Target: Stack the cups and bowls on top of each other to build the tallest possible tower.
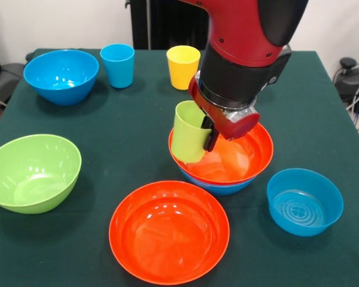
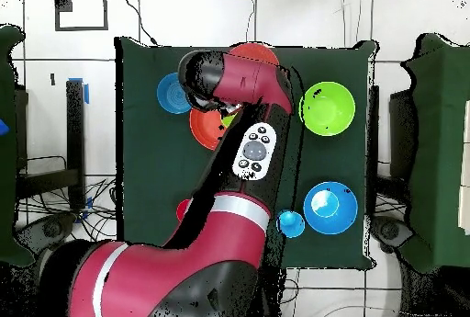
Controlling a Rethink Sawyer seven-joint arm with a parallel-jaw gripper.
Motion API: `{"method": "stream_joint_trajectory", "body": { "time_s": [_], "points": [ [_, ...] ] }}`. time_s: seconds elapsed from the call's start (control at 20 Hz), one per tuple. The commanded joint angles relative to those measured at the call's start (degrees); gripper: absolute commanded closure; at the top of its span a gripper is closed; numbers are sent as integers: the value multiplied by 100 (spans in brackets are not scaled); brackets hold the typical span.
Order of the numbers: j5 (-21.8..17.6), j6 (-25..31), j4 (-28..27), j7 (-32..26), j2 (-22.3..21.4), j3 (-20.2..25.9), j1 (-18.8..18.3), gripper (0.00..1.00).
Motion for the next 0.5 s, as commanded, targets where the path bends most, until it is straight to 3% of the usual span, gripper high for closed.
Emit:
{"method": "stream_joint_trajectory", "body": {
  "time_s": [0.05, 0.5],
  "points": [
    [-269, -374, 432, -46, -44, 594, 128, 100],
    [-243, -544, 542, -66, -56, 705, 170, 100]
  ]
}}
